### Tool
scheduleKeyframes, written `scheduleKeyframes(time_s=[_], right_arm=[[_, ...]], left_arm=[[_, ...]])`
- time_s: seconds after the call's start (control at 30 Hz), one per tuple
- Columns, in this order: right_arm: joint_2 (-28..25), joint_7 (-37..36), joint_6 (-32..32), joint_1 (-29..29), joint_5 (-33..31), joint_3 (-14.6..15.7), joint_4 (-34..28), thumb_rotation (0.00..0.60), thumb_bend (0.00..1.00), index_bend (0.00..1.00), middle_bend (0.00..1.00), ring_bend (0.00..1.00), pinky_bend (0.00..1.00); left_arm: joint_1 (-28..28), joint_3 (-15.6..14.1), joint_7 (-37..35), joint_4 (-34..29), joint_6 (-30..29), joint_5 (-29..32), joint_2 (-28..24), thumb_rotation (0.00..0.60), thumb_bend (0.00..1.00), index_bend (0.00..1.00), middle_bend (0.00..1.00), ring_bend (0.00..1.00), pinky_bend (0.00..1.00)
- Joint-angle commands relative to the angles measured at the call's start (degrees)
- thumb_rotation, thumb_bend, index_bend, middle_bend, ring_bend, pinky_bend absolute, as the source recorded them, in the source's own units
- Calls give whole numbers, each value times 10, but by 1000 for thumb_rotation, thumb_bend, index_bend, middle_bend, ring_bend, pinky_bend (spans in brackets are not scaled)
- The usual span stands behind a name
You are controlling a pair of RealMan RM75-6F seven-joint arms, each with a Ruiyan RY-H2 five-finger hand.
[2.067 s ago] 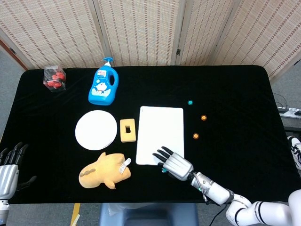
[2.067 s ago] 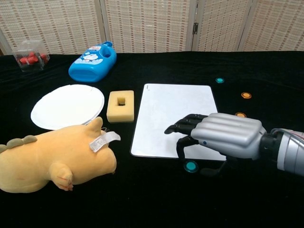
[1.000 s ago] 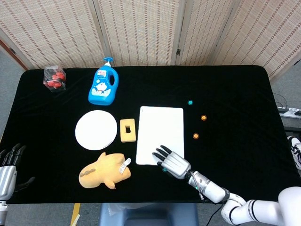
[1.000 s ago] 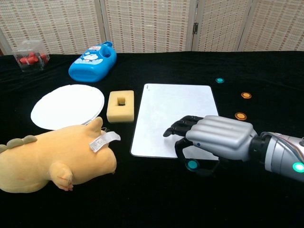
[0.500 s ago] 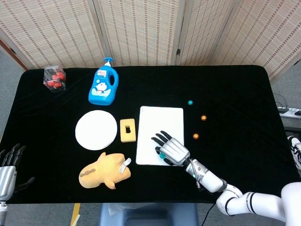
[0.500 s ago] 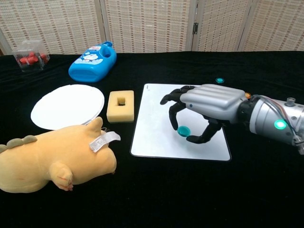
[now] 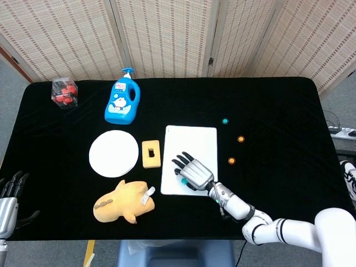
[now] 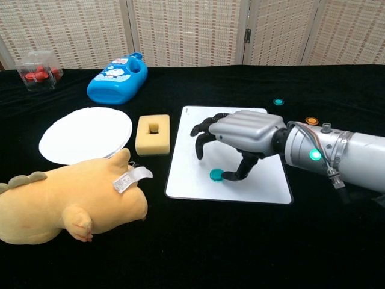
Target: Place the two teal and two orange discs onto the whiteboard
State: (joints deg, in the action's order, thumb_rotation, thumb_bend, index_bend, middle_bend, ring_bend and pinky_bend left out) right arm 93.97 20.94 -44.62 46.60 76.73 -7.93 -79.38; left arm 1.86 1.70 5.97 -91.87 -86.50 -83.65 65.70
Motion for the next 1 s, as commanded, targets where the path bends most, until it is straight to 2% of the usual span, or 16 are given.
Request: scheduleKeyframes(time_s=[0.03,0.27,0.53,0.77,1.0], right_arm=[[-10,-8,-11,-5,-11,-6,4,600,390,238,104,6,0],[-41,-32,-31,-13,-55,-36,35,600,390,234,112,22,0],[-55,-46,9,5,-135,-69,112,600,390,273,122,29,0],[-35,-32,50,35,-197,-83,194,600,390,276,122,28,0],[10,-18,108,77,-243,-86,304,600,390,294,127,32,0]], left_arm=[[1,0,1,-1,1,-2,0,600,198,36,64,160,0],[3,1,4,-3,2,-5,0,600,198,35,64,161,0],[5,1,11,-11,2,-8,-2,600,199,36,64,160,0],[7,-1,19,-21,4,-10,-5,600,198,36,64,163,0],[9,0,29,-29,10,-4,-7,600,198,36,64,163,0]])
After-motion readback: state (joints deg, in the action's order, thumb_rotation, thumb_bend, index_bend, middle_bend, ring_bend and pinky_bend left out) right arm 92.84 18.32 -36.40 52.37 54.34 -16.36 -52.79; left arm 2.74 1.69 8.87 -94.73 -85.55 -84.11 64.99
